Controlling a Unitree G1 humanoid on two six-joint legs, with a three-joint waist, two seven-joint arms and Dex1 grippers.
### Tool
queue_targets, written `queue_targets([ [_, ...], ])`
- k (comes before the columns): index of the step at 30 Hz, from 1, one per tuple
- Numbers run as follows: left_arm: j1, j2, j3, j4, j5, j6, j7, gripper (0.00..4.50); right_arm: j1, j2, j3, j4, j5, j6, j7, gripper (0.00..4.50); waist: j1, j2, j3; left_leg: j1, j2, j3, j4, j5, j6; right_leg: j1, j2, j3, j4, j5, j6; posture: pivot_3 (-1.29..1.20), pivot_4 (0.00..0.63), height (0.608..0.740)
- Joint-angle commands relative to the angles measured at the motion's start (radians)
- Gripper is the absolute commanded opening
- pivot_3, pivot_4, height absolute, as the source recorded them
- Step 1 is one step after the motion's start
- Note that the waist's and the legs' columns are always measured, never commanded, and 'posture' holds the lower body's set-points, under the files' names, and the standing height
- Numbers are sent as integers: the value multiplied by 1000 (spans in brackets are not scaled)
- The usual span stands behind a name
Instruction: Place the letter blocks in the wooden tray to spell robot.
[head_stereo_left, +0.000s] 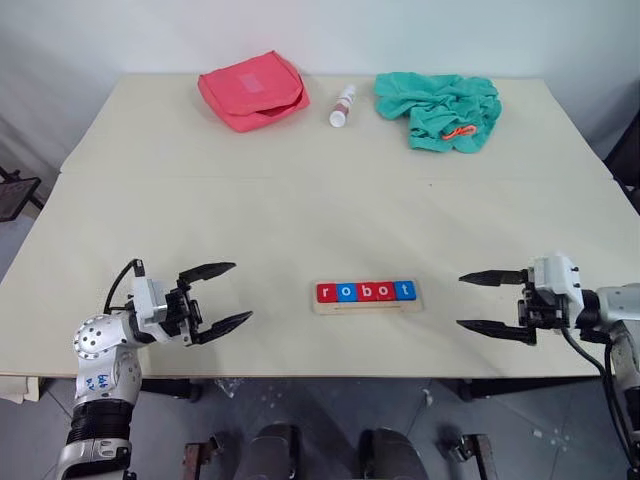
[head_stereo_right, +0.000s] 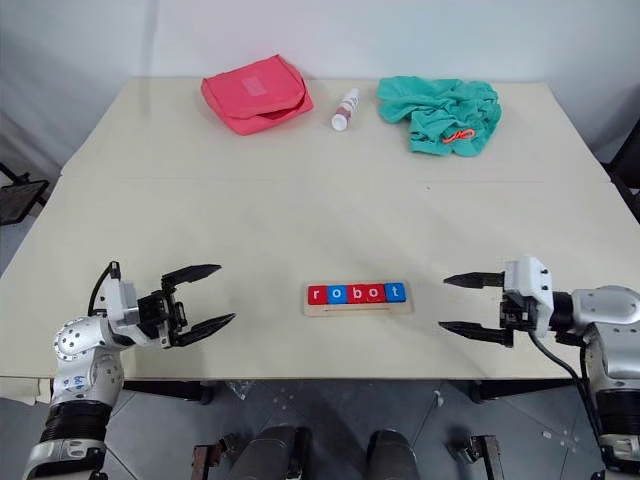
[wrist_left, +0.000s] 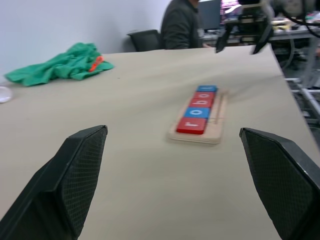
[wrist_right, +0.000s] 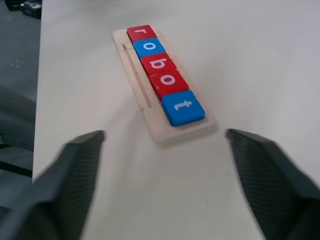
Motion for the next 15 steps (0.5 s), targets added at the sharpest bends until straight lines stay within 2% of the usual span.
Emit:
queue_targets([
  [1, -6, 49, 56, 9, -25, 14, 5, 4500, -53, -65, 15, 148, 71, -111, 81, 4443, -2, 0, 0, 0, 0, 0, 0, 0, 0, 0, 0, 0, 0, 0, 0, 0, 150, 740],
  [7, -23, 53, 96, 24, -78, 65, -5, 4500, -145, -118, 113, 343, 223, -183, 81, 4443, -2, 0, 0, 0, 0, 0, 0, 0, 0, 0, 0, -1, 0, 0, 0, 0, 150, 740],
  [15, -11, 60, 89, 28, -88, 96, -68, 4500, -167, -163, 239, 408, 301, -227, 81, 4443, -2, 0, 0, 0, 1, -1, 0, 0, 0, 0, 0, -1, 0, 0, 0, 0, 150, 740],
])
